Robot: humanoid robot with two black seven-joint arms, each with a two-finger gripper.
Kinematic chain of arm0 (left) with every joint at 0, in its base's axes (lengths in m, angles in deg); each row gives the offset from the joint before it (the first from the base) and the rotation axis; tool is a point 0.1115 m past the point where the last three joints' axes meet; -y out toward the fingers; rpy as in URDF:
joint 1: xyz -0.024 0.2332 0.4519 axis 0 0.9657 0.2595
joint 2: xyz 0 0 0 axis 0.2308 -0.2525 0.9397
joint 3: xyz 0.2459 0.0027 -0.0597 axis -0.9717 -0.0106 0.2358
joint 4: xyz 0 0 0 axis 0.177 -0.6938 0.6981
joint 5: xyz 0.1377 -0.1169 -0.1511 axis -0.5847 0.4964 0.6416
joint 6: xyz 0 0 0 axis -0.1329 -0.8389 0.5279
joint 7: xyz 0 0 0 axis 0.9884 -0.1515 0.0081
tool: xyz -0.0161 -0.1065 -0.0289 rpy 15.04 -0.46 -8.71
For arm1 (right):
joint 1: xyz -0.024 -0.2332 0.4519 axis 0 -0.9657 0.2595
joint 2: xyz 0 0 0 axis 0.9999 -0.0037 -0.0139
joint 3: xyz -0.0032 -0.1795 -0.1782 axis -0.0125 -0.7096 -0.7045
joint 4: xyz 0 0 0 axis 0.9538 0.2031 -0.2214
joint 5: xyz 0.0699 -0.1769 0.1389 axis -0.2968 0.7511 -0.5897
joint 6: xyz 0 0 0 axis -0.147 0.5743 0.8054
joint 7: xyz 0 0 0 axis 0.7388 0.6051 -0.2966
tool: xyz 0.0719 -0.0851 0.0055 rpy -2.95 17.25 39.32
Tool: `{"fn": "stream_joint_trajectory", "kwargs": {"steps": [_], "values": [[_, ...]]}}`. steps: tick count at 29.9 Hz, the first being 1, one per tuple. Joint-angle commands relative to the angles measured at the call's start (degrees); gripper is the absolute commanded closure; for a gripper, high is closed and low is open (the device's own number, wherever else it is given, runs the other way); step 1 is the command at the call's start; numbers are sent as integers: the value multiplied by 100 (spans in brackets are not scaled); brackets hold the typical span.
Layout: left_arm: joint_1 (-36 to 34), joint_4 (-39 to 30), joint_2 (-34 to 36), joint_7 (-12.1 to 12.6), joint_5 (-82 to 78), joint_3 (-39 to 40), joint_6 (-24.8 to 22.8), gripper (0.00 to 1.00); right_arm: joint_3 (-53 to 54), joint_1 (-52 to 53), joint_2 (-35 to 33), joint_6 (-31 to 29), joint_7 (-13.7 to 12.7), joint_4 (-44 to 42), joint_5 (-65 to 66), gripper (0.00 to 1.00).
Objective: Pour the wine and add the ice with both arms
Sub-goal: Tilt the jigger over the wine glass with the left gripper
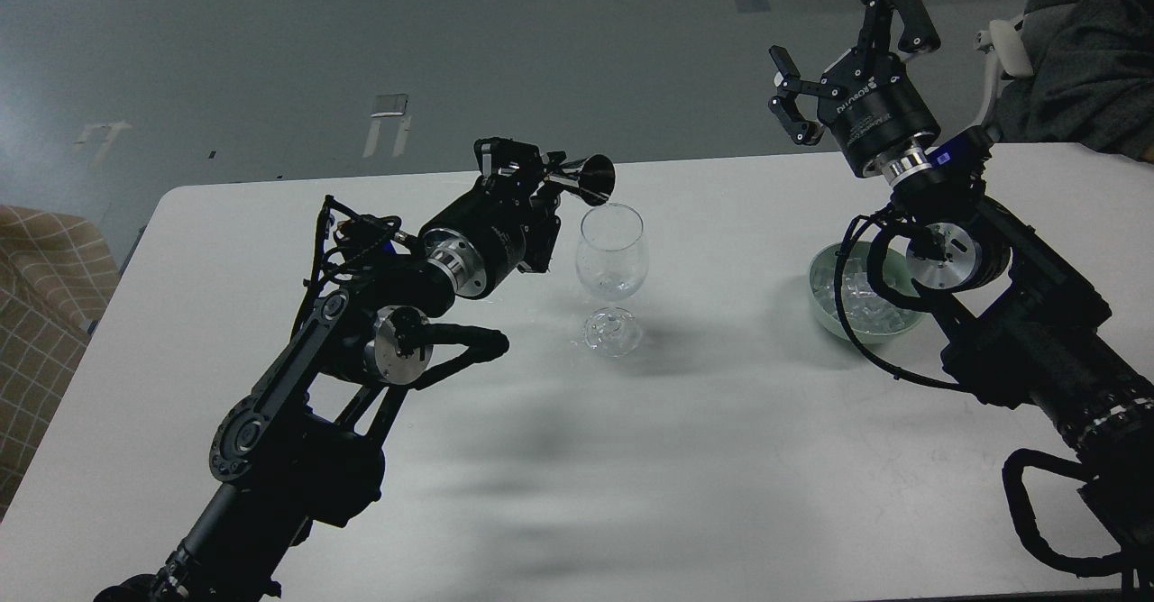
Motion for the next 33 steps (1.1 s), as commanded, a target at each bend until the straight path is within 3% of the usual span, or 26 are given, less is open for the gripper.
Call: {"fn": "stream_joint_trajectory", "kwargs": {"steps": [1,10,14,33], "values": [[4,-18,0,-70,-71,-88,-4,100,0,0,0,0,0,0,0,0],[48,-18,0,-150,-607,-141,-4,100,0,0,0,0,0,0,0,0],[56,-18,0,-360,-904,-246,-4,100,0,-9,0,0,8,0,0,0],[30,-79,17,-519,-1696,-387,-4,100,0,-17,18,0,8,0,0,0]]}}
